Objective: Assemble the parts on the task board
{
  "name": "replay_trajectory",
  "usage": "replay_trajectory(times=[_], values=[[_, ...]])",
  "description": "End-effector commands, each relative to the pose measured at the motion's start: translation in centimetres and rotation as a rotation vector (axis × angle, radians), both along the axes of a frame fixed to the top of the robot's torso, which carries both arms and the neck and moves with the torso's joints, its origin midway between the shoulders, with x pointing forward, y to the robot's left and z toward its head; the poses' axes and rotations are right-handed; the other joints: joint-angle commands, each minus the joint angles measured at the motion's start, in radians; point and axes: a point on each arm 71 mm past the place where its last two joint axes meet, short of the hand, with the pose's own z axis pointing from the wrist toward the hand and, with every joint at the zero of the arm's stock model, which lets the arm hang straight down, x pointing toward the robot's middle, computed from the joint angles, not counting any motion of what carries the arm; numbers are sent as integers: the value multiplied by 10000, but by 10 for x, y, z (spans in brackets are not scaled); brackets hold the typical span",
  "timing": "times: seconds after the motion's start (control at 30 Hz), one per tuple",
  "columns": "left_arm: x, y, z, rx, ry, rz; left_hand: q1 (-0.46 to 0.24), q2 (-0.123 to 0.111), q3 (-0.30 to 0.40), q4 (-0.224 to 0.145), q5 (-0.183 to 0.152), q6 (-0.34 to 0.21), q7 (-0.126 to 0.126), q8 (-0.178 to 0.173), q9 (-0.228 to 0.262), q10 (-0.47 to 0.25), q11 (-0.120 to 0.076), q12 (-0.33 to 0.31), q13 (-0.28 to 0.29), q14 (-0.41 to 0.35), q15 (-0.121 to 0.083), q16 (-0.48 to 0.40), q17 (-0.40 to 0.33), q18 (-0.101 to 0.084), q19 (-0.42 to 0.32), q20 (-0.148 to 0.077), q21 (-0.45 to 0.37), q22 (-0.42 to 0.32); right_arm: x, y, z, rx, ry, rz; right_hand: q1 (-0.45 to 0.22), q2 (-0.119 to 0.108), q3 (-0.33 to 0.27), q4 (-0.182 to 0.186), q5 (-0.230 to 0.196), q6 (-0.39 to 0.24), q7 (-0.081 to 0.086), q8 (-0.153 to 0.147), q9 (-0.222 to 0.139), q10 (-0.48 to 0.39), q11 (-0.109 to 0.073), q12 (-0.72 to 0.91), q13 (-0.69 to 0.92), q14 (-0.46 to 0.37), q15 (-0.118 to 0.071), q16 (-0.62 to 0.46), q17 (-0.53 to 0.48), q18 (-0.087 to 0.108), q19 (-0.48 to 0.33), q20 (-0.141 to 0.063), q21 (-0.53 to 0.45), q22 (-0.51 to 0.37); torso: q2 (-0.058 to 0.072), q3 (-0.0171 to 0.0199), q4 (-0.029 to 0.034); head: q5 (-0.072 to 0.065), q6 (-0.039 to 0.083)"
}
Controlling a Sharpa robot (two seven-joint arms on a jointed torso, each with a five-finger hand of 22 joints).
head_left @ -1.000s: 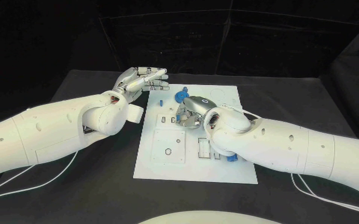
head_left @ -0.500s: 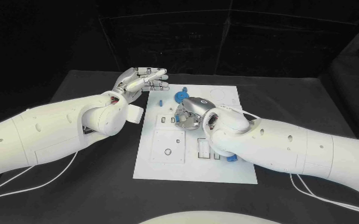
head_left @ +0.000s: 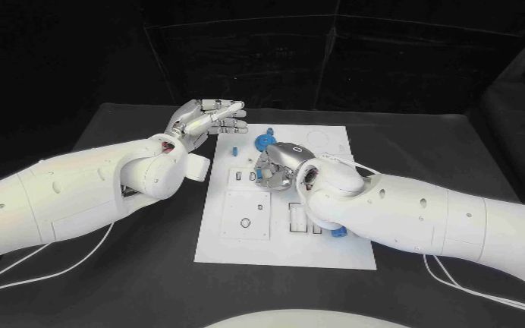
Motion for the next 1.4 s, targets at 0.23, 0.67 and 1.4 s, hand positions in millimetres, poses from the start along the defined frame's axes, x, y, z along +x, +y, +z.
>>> replay_trajectory(times=[0.23, 0.67, 1.4], values=[[0, -2, 2, -56, -59, -149, 25, 70, 0, -76, 15, 25, 167, -5, 3, 40, 2, -6, -1, -59, 1, -58, 11, 124, 15, 2, -38, -11, 1, -4, -2, 92, -104, -378, -211, -91, -213, 52, -48, -420, 69, -216, -19, -115, 30, -72, -39, 806, 119, -49, 1417, -98, -9, 105, -59, -29, -4, 0, -1, -3, 4], [1, 0, 1, -15, -3, -114, 24, 101, 2, -87, 16, 32, 160, -3, 2, 43, 0, -6, -2, -58, 0, -62, 21, 126, 18, 2, -43, -14, -3, -2, 5, 1255, -376, 453, -161, -207, -714, 211, -97, -1892, 123, -736, -6, -147, 97, 2, -8, 807, 192, -44, 1437, -115, 45, 192, -8, 80, -13, 3, -7, -16, 64], [3, 13, -6, 2944, 447, -225, -376, -47, -226, 141, 50, 2336, -973, 623, 186, 3499, -1398, 966, 632, 4899, -1637, 5418, 4951, 130, 3617, -1635, 2787, 1433, -2, -82, 54, 3677, 501, 332, 275, 39, -1025, 315, 208, -961, 148, 184, 132, -1036, 109, -881, -1003, 603, 194, -461, 706, 123, -609, 193, -629, -1131, -76, 28, -49, 18, 136]])
